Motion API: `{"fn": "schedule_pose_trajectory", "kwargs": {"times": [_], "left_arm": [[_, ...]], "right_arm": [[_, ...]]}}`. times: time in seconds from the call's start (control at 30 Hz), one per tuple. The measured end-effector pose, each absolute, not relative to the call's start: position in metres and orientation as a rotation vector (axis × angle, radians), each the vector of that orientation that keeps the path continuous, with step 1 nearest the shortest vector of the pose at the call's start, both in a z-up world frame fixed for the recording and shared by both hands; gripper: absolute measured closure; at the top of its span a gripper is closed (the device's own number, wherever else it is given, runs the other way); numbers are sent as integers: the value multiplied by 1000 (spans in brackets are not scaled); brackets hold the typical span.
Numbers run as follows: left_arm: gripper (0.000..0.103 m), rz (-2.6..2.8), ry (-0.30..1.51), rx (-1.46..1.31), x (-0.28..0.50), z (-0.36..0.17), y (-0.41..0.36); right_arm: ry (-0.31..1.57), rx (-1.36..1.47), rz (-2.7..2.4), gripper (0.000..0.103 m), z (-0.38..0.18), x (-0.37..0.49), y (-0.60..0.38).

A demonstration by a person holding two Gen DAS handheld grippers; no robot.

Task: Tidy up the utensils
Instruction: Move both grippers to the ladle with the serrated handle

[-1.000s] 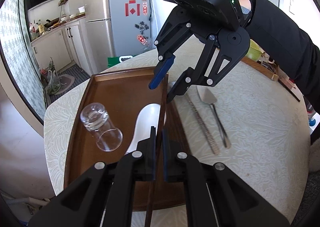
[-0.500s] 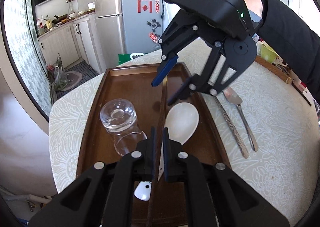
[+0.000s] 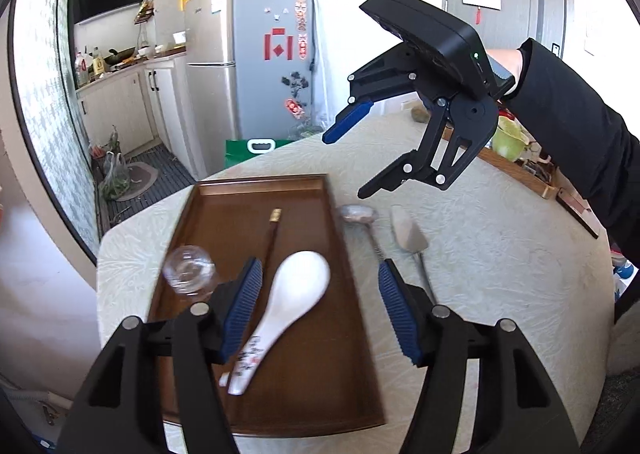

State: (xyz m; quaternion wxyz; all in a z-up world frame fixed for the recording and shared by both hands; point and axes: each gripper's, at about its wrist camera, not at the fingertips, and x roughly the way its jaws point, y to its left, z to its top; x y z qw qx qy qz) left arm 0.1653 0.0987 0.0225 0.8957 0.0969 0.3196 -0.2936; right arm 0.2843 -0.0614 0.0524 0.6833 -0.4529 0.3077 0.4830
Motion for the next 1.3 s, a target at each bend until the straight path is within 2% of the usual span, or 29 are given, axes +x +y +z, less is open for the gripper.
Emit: {"fn": "schedule_pose_trajectory", "kwargs": {"times": [0.4, 0.53, 0.7, 1.0, 1.17, 1.23, 1.27, 1.3], "left_arm": [[38, -633, 792, 263, 161, -21, 13], [38, -607, 825, 239, 166, -30, 7], [38, -559, 847, 225, 175, -36, 9], [38, -559, 874, 235, 181, -47, 6], [39, -564, 871, 233, 185, -48, 7], [47, -573, 883, 240, 186, -50, 7], [52, -574, 895, 242, 186, -53, 9], [53, -580, 887, 238, 185, -52, 10]], "right_arm": [[685, -1139, 1197, 41, 12, 238, -79], [691, -1166, 1242, 48, 9, 247, -73], [698, -1169, 1310, 52, 7, 250, -68], [707, -1217, 1356, 53, -7, 255, -60], [795, -1184, 1408, 55, -7, 268, -53], [836, -1161, 1436, 63, -7, 272, -52], [847, -1153, 1441, 64, -8, 273, -51], [855, -1146, 1444, 65, -8, 273, -51]]}}
